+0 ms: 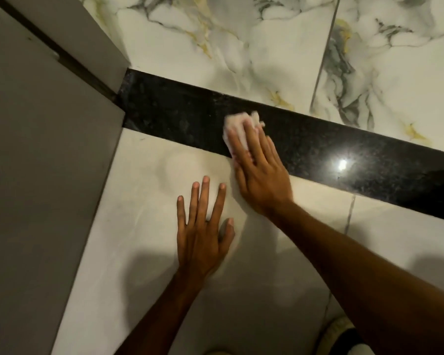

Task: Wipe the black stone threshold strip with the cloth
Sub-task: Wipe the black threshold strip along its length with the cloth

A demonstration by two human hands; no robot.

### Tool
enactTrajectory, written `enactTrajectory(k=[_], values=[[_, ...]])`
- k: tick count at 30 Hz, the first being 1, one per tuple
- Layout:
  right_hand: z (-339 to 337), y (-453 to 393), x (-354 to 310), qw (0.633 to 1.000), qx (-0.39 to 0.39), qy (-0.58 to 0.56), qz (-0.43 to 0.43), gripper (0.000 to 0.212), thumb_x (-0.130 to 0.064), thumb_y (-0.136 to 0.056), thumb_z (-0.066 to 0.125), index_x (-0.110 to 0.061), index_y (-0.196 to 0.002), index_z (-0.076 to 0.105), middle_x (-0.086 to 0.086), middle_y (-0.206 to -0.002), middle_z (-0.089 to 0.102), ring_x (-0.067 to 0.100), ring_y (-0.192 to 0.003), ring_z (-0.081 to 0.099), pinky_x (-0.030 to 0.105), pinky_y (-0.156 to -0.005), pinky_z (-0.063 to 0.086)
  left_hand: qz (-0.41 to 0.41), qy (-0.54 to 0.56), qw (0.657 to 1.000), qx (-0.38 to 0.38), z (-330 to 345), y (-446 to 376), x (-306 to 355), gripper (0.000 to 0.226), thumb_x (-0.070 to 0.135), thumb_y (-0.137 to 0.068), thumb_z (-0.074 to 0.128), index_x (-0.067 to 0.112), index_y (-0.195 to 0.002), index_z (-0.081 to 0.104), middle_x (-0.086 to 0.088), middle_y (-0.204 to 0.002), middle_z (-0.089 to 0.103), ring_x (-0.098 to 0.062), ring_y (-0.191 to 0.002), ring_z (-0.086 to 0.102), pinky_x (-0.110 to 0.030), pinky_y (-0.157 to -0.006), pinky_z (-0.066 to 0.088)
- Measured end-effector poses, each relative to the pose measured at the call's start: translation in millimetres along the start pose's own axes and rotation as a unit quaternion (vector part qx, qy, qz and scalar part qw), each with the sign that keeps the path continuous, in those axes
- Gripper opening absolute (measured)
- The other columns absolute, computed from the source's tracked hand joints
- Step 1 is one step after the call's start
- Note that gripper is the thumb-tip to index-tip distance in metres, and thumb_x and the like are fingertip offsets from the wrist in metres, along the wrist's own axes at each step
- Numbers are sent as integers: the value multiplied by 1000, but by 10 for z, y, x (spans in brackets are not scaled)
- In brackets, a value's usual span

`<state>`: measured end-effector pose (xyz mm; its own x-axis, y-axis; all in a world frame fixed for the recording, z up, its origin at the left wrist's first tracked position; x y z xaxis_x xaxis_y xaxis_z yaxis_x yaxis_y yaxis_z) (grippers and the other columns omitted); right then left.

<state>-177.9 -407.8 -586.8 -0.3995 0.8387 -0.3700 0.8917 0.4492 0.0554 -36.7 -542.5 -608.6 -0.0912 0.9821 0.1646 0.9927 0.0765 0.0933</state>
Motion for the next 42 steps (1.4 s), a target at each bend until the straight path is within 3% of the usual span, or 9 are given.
enactTrajectory(k=[5,10,14,19,23,27,32,34,42], values=[[-231,456,347,997,-13,12,69,67,-41,-115,31,-25,-175,7,13,-184,-2,34,-171,2,58,-139,19,-15,7,1000,-3,-22,-18,-120,73,57,-109,31,25,-174,24,-12,-183,15,-32,-170,14,-65,-135,17],[-166,-454,133,984,68,-13,166,64,-37,-116,26,-19,-175,8,19,-183,0,38,-172,1,53,-141,10,-51,7,997,50,66,1,-129,72,54,-109,32,25,-174,22,-10,-184,17,-29,-170,15,-58,-138,11],[78,-907,-407,998,9,-29,50,69,-38,-115,33,-22,-175,3,16,-184,-3,36,-171,-1,52,-142,10,-88,5,995,52,61,-3,-130,73,59,-110,26,26,-174,23,-9,-183,17,-29,-170,15,-57,-138,10],[29,-75,-194,997,-39,11,-62,67,-36,-116,32,-31,-175,1,7,-185,-6,28,-172,-4,48,-141,9,-88,-9,995,46,-5,1,-254,72,59,-110,24,22,-173,29,-13,-182,22,-34,-168,21,-65,-133,23],[-72,-56,88,999,12,19,35,65,-35,-115,33,-23,-175,11,14,-184,4,33,-172,3,53,-141,15,-123,-1,990,62,-18,-49,-276,72,56,-111,25,23,-174,22,-11,-183,15,-32,-170,16,-63,-135,19],[70,-826,-415,980,77,-37,182,67,-35,-114,30,-18,-175,9,19,-183,1,39,-171,2,53,-142,8,-125,12,988,89,76,-31,-289,72,56,-111,27,25,-175,19,-9,-184,14,-29,-171,13,-59,-137,14],[338,-821,-784,994,-30,-5,-106,65,-37,-115,30,-24,-175,8,13,-184,2,34,-172,2,48,-141,5,-156,3,984,84,69,-32,-294,72,58,-110,30,24,-174,25,-11,-183,17,-30,-170,15,-61,-137,13],[287,-507,-624,991,-42,13,-130,65,-36,-115,30,-28,-175,8,10,-185,2,30,-172,2,46,-141,6,-161,-1,984,79,42,-19,-291,72,55,-110,34,21,-173,26,-13,-183,17,-32,-169,17,-63,-136,17],[267,-1054,-883,993,59,-20,97,66,-32,-115,31,-16,-175,7,19,-183,2,37,-172,3,51,-142,10,-165,28,981,101,74,-38,-280,72,54,-109,37,20,-172,31,-11,-181,23,-31,-169,20,-62,-137,15]])
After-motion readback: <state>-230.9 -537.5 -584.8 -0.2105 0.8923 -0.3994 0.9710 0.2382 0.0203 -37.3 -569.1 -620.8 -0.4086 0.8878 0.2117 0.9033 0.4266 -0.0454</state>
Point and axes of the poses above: each hand's wrist, its own y-axis away from the middle knuckle, its own z-axis out of the palm, x = y × z, the point moved 2 cm from there along -y, towards the middle knuckle
